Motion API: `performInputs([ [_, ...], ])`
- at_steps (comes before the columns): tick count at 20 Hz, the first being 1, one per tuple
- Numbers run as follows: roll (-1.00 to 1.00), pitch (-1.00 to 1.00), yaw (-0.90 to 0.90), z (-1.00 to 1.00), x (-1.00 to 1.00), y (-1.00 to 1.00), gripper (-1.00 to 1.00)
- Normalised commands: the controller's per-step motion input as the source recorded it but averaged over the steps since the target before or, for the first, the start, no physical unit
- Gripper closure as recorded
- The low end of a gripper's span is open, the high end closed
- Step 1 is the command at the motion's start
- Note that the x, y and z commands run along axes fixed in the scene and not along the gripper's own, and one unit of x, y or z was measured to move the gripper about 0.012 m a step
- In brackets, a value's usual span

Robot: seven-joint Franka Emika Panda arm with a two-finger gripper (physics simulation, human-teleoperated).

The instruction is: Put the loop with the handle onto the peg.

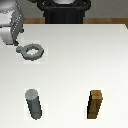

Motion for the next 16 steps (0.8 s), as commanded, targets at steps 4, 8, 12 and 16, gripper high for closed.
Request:
performInputs([
  [4,0.00,0.00,0.00,-0.25,0.00,0.00,-1.00],
  [8,0.00,0.00,0.00,-0.50,0.00,-0.25,-1.00],
  [12,0.00,0.00,0.00,-0.50,0.00,0.00,-1.00],
  [16,0.00,0.00,0.00,-0.50,-0.25,0.00,-1.00],
])
